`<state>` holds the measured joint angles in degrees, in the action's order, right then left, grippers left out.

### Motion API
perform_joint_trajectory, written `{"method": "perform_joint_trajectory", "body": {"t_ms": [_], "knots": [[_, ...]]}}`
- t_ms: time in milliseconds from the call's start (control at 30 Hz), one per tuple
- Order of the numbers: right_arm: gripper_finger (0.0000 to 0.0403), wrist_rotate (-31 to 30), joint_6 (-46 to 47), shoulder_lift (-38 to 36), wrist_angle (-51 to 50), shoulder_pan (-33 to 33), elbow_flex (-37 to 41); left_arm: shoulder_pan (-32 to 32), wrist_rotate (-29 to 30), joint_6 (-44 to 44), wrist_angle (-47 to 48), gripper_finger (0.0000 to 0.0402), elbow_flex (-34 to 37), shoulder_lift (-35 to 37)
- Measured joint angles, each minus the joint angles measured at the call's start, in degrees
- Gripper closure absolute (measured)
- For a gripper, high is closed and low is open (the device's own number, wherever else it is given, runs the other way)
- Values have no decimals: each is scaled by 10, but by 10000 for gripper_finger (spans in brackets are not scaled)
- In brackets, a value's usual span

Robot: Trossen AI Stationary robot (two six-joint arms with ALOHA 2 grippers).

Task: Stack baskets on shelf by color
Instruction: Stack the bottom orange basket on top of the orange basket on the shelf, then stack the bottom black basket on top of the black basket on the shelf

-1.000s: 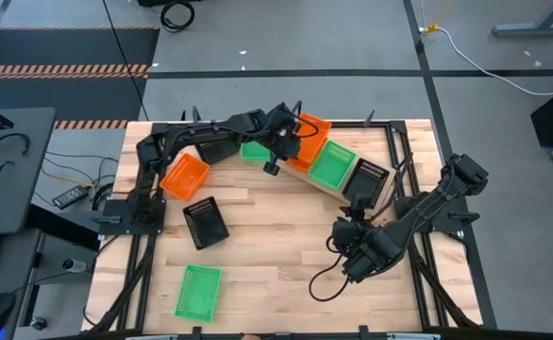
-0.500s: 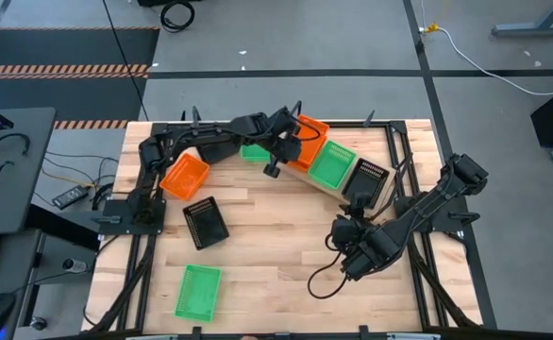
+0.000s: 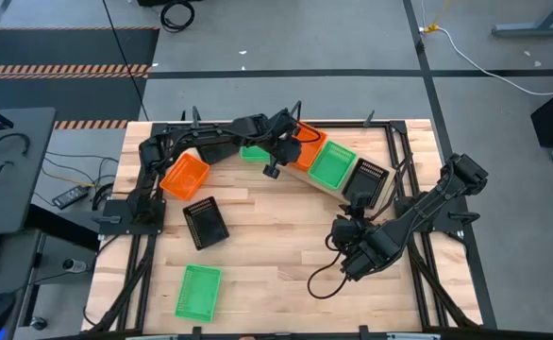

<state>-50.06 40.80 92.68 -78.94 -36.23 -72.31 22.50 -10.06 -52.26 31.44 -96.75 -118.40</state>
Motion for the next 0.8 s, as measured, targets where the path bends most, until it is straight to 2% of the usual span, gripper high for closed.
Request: {"method": "perform_joint_trajectory", "body": {"t_ms": [167, 333, 567, 800], "knots": [[246, 0, 2, 0, 0, 0, 0, -5, 32, 2, -7, 290, -2, 0], [246, 1, 2, 0, 0, 0, 0, -11, 48, 22, 18, 266, -54, 1], [246, 2, 6, 0, 0, -1, 0, -27, 46, 67, 151, 250, -153, 2], [246, 2, 6, 0, 0, -1, 0, -50, 45, 142, 289, 252, -181, 2]]}}
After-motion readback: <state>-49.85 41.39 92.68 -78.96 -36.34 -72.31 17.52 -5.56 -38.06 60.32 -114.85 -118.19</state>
